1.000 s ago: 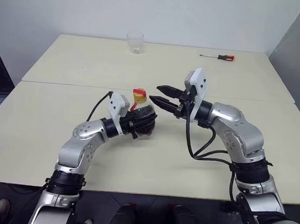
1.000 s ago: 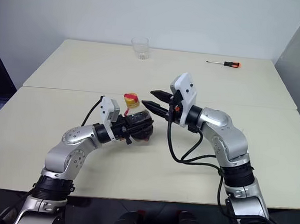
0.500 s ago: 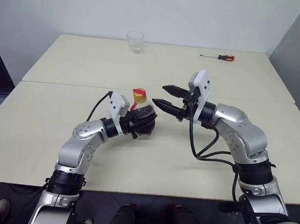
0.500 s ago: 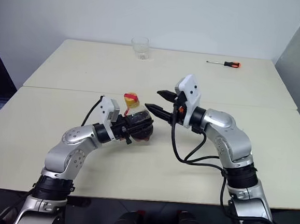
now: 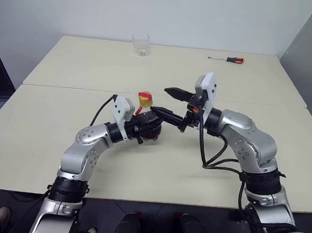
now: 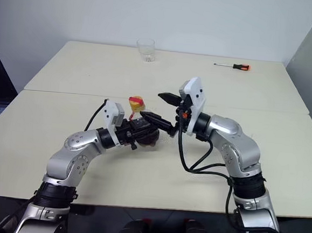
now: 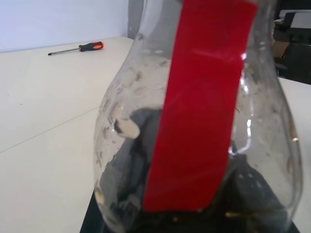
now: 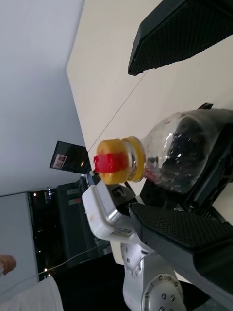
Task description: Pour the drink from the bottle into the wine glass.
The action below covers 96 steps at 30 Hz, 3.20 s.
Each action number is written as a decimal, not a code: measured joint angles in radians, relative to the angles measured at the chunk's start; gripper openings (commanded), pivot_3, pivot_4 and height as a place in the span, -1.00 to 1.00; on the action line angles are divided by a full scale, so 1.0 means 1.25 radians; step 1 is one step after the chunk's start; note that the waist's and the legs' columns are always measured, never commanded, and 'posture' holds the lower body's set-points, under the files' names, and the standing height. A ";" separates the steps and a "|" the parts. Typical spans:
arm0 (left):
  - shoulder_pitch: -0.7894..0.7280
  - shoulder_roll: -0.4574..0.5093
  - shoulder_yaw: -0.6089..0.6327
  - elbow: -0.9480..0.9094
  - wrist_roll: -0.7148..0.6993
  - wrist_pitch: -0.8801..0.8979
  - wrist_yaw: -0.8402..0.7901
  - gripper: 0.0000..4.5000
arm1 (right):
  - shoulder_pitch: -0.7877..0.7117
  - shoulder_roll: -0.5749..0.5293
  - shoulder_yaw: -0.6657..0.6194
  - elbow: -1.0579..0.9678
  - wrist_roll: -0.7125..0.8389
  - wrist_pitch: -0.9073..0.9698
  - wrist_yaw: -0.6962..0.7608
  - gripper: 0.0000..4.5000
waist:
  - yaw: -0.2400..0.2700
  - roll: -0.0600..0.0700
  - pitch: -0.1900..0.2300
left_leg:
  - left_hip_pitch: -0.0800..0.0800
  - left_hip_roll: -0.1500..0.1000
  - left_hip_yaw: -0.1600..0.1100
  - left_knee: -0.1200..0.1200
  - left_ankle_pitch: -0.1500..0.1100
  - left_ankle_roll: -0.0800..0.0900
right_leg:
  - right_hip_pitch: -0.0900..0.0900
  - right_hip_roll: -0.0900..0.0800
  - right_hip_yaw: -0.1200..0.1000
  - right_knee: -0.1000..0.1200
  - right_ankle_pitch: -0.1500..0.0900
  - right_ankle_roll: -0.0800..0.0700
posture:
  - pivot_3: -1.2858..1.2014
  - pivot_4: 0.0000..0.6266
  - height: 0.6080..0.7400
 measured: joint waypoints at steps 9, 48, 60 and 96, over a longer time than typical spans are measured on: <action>0.000 0.000 0.000 0.000 0.000 0.000 0.001 -0.35 | -0.020 0.039 0.010 0.010 -0.006 -0.006 -0.013 0.99 | 0.000 0.000 0.000 | 0.000 0.000 0.000 0.000 0.000 0.000 | 0.000 0.000 0.000 0.000 0.000 0.000 | 0.03 -0.52 1.00; 0.003 0.000 0.002 -0.017 -0.001 0.003 0.005 -0.35 | -0.079 0.119 0.044 0.121 -0.064 -0.077 0.000 -0.45 | 0.000 0.000 0.000 | 0.000 0.000 0.000 0.000 0.000 0.000 | 0.000 0.000 0.000 0.000 0.000 0.000 | 0.03 -0.52 1.00; 0.003 -0.001 0.002 -0.017 -0.001 0.004 0.004 -0.35 | -0.079 0.117 0.043 0.115 -0.063 -0.067 0.001 -0.45 | 0.000 0.000 0.000 | 0.000 0.000 0.000 0.000 0.000 0.000 | 0.000 0.000 0.000 0.000 0.000 0.000 | 0.03 -0.52 1.00; 0.046 0.018 0.051 -0.059 -0.022 0.032 0.045 -0.35 | 0.128 -0.048 -0.032 -0.090 -0.128 0.000 -0.184 -0.45 | 0.000 0.000 0.000 | 0.000 0.000 0.000 0.000 0.000 0.000 | 0.000 0.000 0.001 0.000 0.000 0.000 | 0.03 -0.52 1.00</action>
